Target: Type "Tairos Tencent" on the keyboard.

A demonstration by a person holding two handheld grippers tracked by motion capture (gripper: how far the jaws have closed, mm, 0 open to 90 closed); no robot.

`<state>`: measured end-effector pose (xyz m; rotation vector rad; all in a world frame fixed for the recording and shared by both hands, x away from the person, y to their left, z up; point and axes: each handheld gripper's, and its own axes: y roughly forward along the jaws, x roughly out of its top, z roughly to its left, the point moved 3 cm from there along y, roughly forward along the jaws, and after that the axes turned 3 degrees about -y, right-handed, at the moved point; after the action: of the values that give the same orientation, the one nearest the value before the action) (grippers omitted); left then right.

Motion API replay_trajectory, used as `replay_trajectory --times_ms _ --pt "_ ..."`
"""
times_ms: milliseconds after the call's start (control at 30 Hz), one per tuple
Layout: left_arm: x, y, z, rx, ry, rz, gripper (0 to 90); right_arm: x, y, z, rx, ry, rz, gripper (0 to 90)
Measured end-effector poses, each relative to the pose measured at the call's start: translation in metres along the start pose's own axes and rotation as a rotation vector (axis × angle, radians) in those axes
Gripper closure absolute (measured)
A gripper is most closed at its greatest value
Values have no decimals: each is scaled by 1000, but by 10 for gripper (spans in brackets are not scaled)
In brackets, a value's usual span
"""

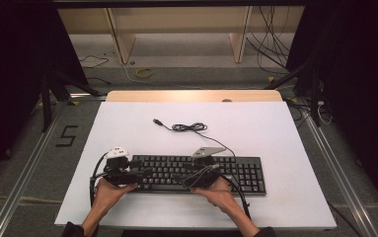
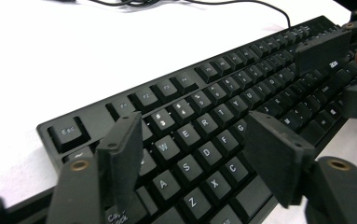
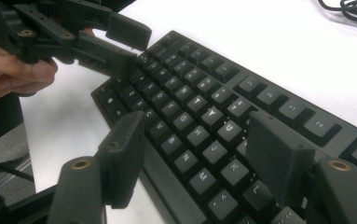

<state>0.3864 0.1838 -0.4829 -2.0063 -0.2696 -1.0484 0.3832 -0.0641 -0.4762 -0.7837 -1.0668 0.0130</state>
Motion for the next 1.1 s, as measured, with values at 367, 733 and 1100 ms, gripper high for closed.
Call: replay_trajectory --times_ms 367,733,1100 --pt "3 10 -2 -11 41 44 697 -11 -8 0 7 -5 2 336" --pt "6 24 -5 15 84 98 890 -16 -16 1 1 -23 -11 333" --pt "6 33 -2 27 83 134 892 -17 -17 2 -1 -20 -11 334"
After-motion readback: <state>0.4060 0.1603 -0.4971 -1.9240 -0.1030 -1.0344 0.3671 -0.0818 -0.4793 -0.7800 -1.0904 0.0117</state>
